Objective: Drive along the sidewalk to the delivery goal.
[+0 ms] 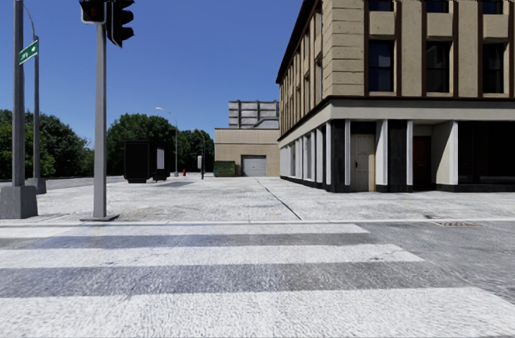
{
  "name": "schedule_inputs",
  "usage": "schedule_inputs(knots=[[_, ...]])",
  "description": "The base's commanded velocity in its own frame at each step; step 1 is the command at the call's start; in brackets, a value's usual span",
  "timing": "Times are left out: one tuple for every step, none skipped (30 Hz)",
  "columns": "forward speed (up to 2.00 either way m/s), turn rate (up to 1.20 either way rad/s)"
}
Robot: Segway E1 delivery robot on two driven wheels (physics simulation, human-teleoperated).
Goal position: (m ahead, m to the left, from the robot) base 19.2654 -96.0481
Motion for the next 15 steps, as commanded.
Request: schedule_inputs(knots=[[2.0,0.0],[2.0,0.0],[2.0,0.0],[2.0,0.0],[2.0,0.0],[2.0,-0.02],[2.0,-0.02],[2.0,-0.03],[2.0,-0.05],[2.0,-0.11],[2.0,-0.19],[2.0,-0.19],[2.0,-0.21],[2.0,-0.22],[2.0,-0.23]])
